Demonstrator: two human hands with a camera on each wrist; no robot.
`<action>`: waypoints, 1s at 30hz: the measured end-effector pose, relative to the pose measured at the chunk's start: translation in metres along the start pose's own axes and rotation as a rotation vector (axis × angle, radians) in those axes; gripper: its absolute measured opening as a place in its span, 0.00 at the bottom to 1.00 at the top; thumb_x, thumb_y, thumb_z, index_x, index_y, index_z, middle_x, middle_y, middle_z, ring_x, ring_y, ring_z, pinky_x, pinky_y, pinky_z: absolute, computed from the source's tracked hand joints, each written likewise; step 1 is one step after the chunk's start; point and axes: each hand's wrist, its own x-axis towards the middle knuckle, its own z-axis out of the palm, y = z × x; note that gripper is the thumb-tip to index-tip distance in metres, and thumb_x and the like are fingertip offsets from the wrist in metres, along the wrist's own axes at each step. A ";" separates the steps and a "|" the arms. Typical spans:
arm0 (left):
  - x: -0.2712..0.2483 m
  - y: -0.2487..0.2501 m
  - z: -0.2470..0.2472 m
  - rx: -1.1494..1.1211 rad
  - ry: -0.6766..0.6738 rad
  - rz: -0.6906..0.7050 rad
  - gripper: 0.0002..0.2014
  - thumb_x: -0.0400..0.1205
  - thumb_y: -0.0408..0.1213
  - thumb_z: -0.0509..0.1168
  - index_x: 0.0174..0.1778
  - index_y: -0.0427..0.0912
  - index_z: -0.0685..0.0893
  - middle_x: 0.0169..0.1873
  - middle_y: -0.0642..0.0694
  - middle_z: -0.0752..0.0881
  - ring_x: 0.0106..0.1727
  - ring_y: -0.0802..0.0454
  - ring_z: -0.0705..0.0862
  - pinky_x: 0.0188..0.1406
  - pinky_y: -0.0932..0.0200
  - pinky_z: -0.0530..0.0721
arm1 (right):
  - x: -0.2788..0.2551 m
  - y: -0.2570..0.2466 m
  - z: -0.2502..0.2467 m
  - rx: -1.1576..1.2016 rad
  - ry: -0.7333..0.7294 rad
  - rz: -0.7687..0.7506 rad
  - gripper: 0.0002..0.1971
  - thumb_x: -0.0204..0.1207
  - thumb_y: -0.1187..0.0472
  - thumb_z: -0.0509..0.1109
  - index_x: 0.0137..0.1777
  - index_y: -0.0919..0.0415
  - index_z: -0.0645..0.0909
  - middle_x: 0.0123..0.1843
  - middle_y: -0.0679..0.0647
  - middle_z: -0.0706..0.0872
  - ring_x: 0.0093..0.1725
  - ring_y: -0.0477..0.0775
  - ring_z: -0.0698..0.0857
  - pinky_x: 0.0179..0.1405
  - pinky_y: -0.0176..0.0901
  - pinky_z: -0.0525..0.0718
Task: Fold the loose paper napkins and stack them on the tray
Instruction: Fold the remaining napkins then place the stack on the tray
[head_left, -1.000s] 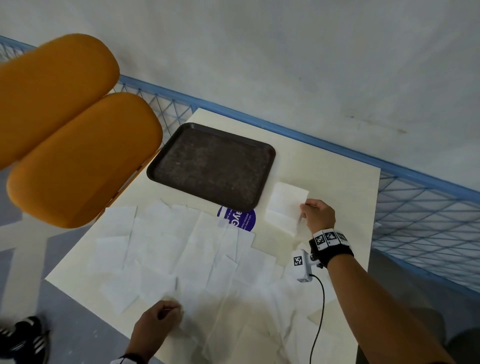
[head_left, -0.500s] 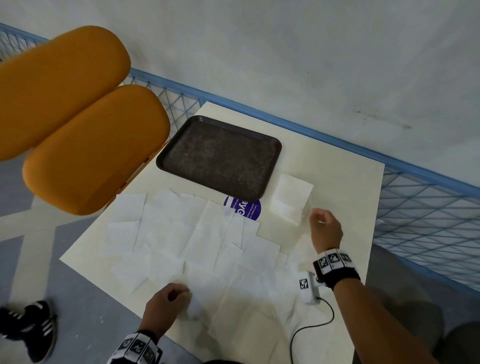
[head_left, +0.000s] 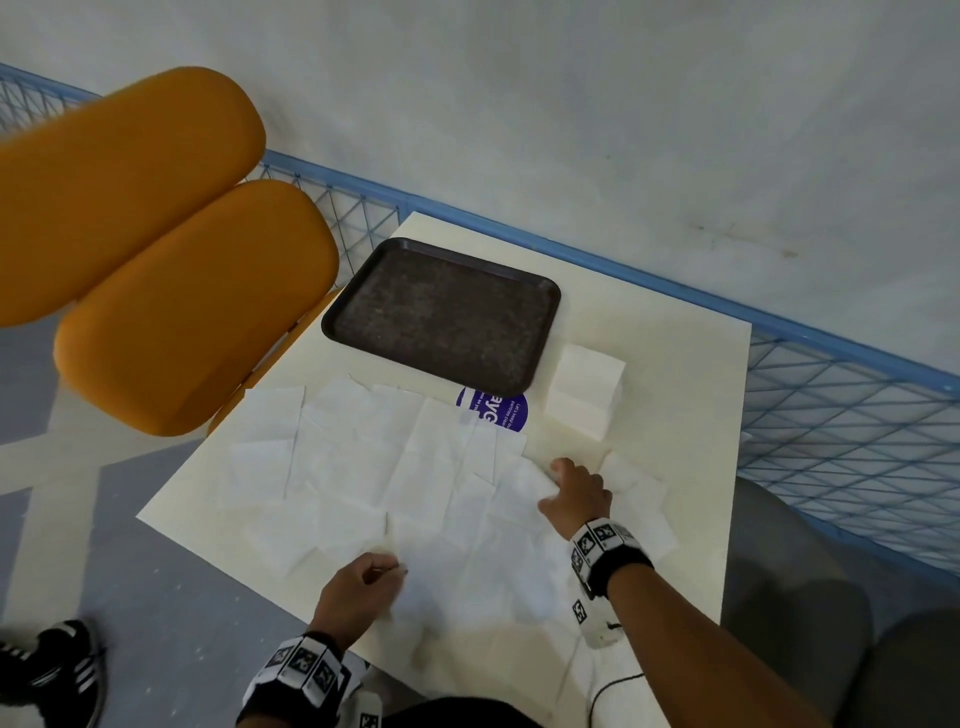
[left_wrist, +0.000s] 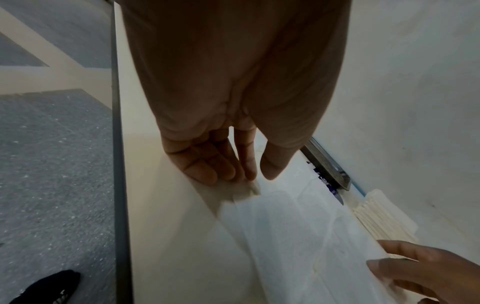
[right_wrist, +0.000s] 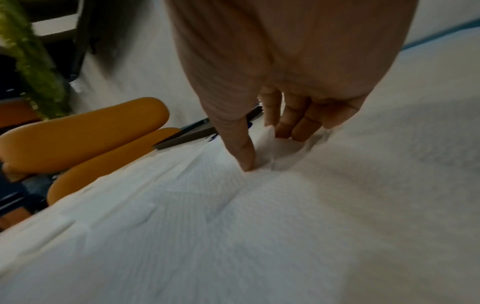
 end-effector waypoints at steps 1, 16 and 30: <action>0.002 -0.001 -0.002 -0.033 -0.020 -0.007 0.05 0.78 0.46 0.77 0.47 0.52 0.90 0.41 0.54 0.93 0.46 0.53 0.91 0.43 0.59 0.89 | 0.001 -0.004 0.000 -0.019 0.001 0.010 0.25 0.73 0.56 0.71 0.71 0.48 0.75 0.67 0.52 0.81 0.68 0.60 0.76 0.68 0.53 0.73; 0.012 0.065 -0.019 0.004 0.047 0.269 0.05 0.83 0.40 0.69 0.48 0.58 0.83 0.42 0.52 0.90 0.47 0.51 0.90 0.40 0.66 0.78 | -0.015 -0.005 -0.049 0.001 0.168 -0.357 0.21 0.80 0.36 0.61 0.42 0.51 0.85 0.43 0.48 0.91 0.46 0.53 0.87 0.53 0.51 0.80; 0.000 0.124 0.003 -0.074 -0.051 0.478 0.16 0.84 0.38 0.69 0.64 0.63 0.80 0.56 0.61 0.90 0.58 0.71 0.85 0.49 0.84 0.75 | -0.044 -0.009 -0.083 0.174 0.215 -0.569 0.20 0.86 0.42 0.60 0.61 0.53 0.89 0.60 0.48 0.91 0.59 0.53 0.87 0.62 0.53 0.83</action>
